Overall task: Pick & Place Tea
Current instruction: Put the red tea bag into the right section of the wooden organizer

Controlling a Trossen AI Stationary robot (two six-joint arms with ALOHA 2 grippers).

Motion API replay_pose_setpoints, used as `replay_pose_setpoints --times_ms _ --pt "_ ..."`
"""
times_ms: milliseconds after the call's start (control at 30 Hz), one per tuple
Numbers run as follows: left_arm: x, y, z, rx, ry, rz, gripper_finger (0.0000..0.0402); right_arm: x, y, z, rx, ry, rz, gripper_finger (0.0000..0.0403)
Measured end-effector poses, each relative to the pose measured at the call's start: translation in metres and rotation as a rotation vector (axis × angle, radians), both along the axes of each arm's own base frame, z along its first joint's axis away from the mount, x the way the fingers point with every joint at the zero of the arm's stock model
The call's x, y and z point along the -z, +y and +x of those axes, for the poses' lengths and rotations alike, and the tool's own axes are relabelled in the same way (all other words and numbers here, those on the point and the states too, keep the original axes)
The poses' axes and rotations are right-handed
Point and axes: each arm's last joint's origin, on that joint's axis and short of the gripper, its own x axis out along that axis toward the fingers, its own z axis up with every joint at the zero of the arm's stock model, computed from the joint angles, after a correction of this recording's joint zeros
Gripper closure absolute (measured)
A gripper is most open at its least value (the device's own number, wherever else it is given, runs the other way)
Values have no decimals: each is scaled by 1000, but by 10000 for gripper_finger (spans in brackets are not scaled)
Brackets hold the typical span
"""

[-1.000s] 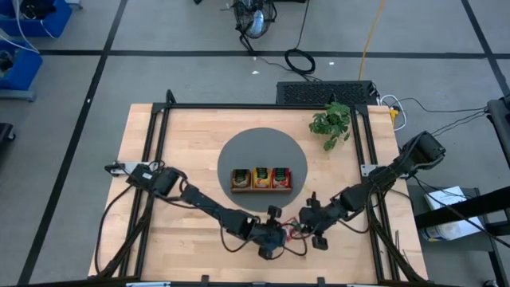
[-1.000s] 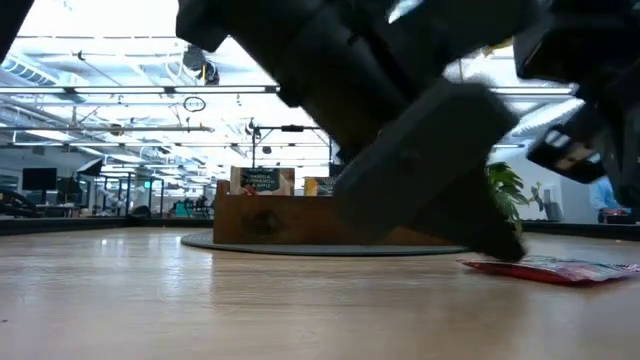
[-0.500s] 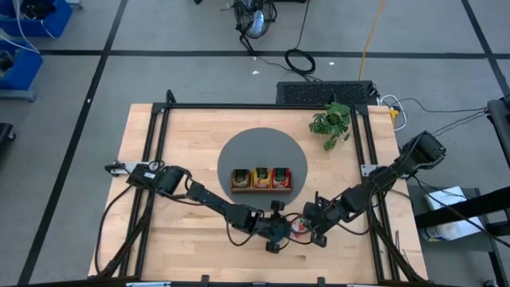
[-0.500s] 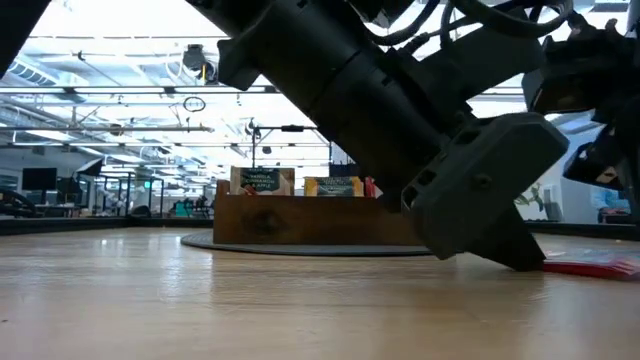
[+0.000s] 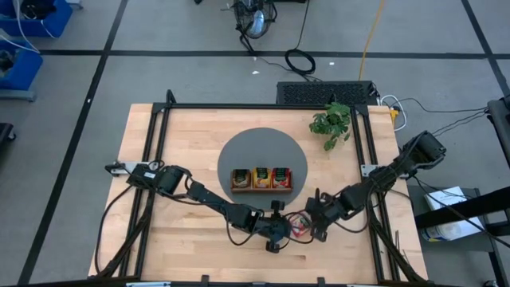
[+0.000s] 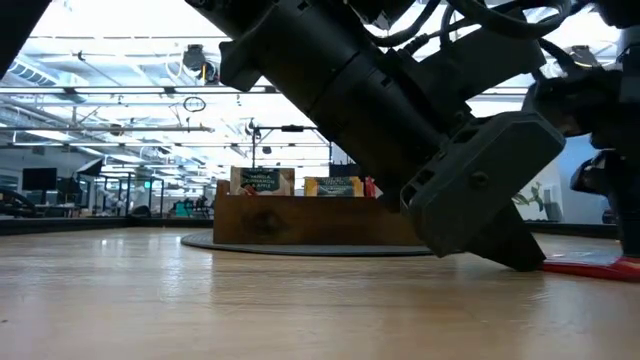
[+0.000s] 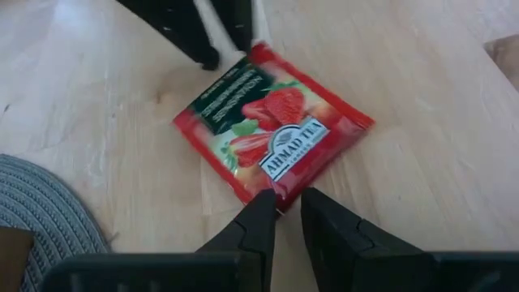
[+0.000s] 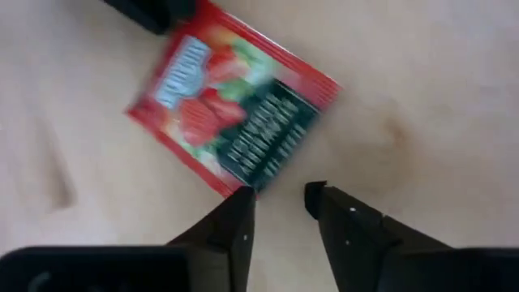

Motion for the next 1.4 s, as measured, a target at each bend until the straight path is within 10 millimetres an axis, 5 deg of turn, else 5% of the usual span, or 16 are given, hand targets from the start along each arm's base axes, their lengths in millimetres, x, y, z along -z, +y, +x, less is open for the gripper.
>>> replay_pose_setpoints --times_ms 433,767,933,1167,1400 --pt "0 1 1 6 -10 -9 330 28 -16 -5 89 -164 289 285" --pt "0 2 2 1 -17 -19 330 43 -24 -22 74 -131 310 387" --pt "-1 1 2 -2 -24 -10 330 45 -25 -24 58 -122 267 400" --pt "-15 -7 -6 7 -27 82 330 24 -21 -14 -25 -157 221 402" --pt "-35 -19 -26 12 74 83 330 -26 -12 -5 -89 -123 44 403"
